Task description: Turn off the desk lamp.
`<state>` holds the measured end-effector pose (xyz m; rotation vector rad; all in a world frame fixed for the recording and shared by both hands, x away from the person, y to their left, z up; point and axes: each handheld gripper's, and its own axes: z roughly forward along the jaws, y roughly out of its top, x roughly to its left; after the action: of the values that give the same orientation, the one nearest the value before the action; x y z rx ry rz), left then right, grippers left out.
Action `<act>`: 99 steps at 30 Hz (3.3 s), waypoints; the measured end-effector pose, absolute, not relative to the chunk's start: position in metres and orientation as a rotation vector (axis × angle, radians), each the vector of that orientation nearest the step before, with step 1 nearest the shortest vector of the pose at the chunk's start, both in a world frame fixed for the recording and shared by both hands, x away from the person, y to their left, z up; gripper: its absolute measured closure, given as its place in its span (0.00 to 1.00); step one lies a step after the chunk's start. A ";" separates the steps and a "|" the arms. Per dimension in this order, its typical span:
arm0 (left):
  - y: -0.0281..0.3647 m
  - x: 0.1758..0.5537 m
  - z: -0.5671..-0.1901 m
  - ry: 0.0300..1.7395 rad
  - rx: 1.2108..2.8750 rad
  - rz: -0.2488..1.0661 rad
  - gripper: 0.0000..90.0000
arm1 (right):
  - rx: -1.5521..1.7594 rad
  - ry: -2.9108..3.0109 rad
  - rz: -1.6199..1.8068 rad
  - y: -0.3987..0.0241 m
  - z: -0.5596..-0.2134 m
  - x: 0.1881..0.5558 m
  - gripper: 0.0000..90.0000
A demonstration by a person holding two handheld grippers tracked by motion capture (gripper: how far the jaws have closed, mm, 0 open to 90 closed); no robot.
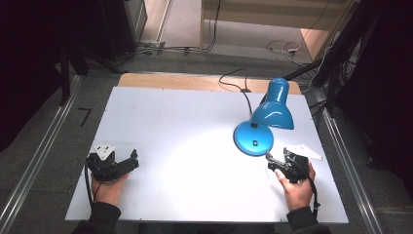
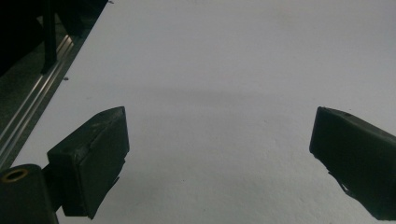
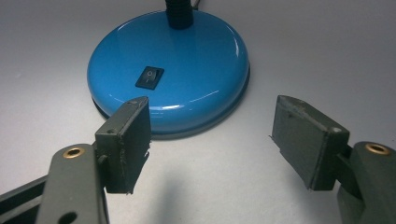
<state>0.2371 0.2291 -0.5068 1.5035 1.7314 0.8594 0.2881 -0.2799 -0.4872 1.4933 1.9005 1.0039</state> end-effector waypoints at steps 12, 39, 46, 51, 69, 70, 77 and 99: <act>0.229 0.237 -0.507 1.728 1.501 0.858 0.06 | 1.478 1.916 1.015 -0.272 -0.487 0.291 0.35; 0.230 0.237 -0.506 1.728 1.503 0.858 0.06 | 1.438 1.937 1.040 -0.253 -0.489 0.299 0.57; 0.230 0.237 -0.507 1.728 1.505 0.857 0.06 | 1.406 1.930 1.042 -0.250 -0.489 0.300 0.88; 0.230 0.237 -0.507 1.729 1.504 0.855 0.06 | 1.392 1.941 1.052 -0.246 -0.489 0.302 0.98; 0.230 0.238 -0.507 1.730 1.498 0.852 0.06 | 1.385 1.935 1.047 -0.233 -0.494 0.319 0.98; 0.231 0.238 -0.507 1.730 1.499 0.852 0.06 | 1.385 1.935 1.047 -0.233 -0.494 0.319 0.98; 0.231 0.238 -0.507 1.731 1.499 0.852 0.06 | 1.397 1.930 1.036 -0.232 -0.496 0.326 0.98; 0.230 0.238 -0.507 1.727 1.505 0.852 0.06 | 1.388 1.942 1.032 -0.231 -0.500 0.329 0.98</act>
<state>0.2380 0.2296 -0.5074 1.5052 1.7269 0.8518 0.3292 -0.2308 -0.4997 1.3878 1.9416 1.0316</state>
